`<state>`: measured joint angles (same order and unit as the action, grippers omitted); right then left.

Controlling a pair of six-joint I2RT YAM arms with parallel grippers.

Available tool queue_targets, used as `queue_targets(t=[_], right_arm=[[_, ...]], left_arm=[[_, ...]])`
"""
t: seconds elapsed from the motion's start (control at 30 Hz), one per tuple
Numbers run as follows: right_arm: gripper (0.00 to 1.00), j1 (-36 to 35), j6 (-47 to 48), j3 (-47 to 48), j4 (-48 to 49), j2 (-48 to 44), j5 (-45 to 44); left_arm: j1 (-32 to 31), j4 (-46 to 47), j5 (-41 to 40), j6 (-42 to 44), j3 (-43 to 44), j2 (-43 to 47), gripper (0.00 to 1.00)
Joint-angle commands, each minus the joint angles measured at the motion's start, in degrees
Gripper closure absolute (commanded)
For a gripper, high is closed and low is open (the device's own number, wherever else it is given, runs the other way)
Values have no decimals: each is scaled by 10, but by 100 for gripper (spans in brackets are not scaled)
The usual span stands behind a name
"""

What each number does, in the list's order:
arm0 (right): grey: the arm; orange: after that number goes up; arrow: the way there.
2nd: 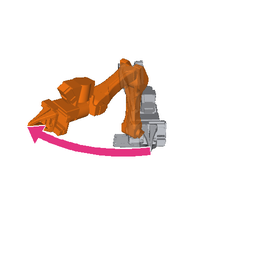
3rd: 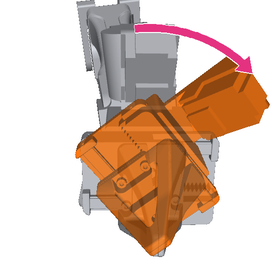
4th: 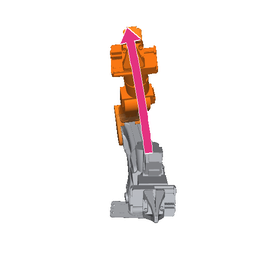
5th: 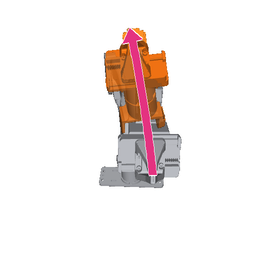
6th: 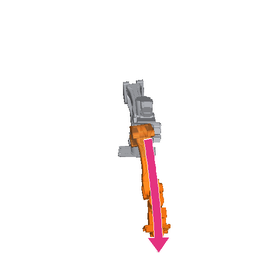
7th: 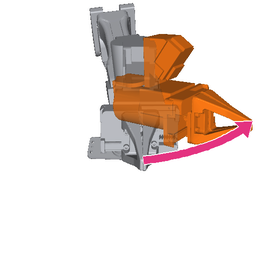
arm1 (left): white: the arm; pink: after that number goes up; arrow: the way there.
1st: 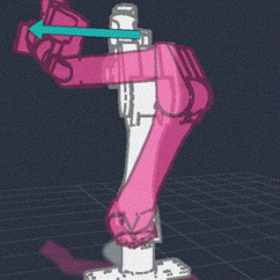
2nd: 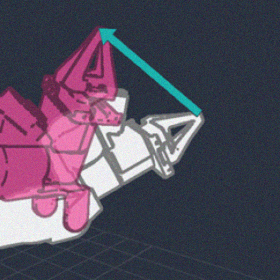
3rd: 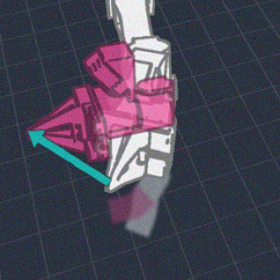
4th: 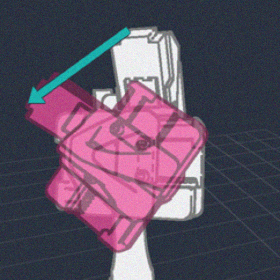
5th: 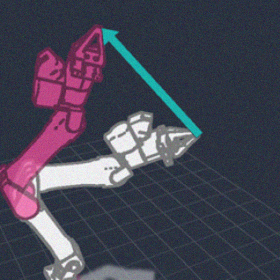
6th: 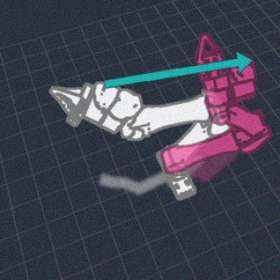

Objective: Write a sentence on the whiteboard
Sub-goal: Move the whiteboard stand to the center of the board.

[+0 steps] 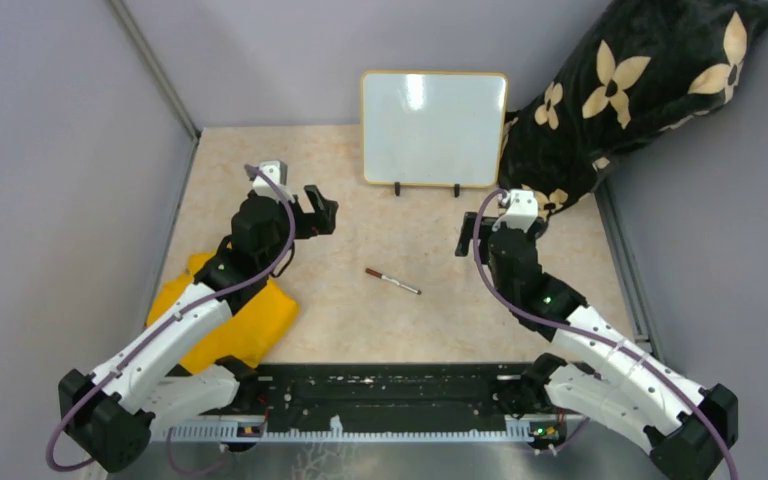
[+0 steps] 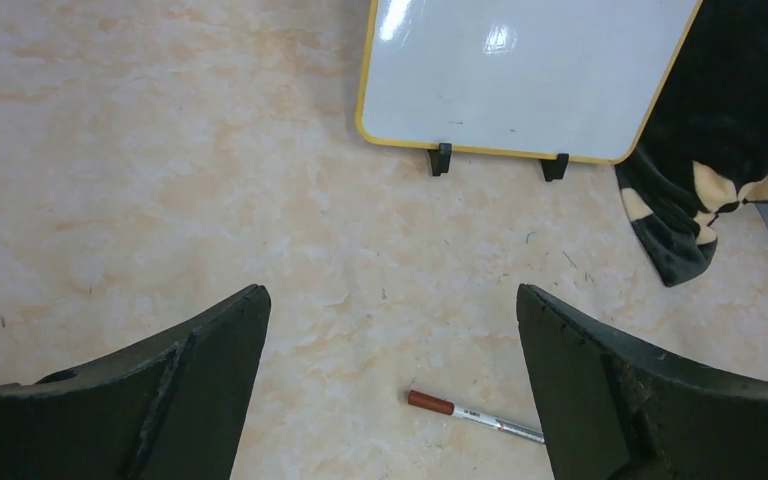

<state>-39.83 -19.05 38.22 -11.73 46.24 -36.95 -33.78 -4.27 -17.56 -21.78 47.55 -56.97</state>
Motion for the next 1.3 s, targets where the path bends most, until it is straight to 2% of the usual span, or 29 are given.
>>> queue_targets(t=[0.0,0.27,0.43,0.57,0.7,0.87,0.93,1.0,1.17,1.27], right_arm=[[4,2,6,-7,30,-6,0],[7,2,29,-10,61,-20,50],[10,2,70,22,41,-17,154],[12,3,81,70,4,32,205],[15,2,79,106,-23,106,217],[19,2,69,114,12,171,247],[21,2,56,118,26,200,234],[23,8,28,123,36,231,182],[33,48,-76,131,84,311,95],[39,64,-93,143,128,376,67]], left_arm=[[-3,5,4,20,7,12,1],[-3,32,66,60,-16,32,1],[-3,39,77,68,-25,46,1],[-3,54,74,67,-32,57,1],[-3,63,68,62,-40,72,1],[-3,68,68,60,-46,80,1],[-3,67,68,58,-46,78,1],[-3,64,69,56,-45,74,1],[-3,57,72,49,-41,69,1],[-3,54,67,47,-40,67,1]])
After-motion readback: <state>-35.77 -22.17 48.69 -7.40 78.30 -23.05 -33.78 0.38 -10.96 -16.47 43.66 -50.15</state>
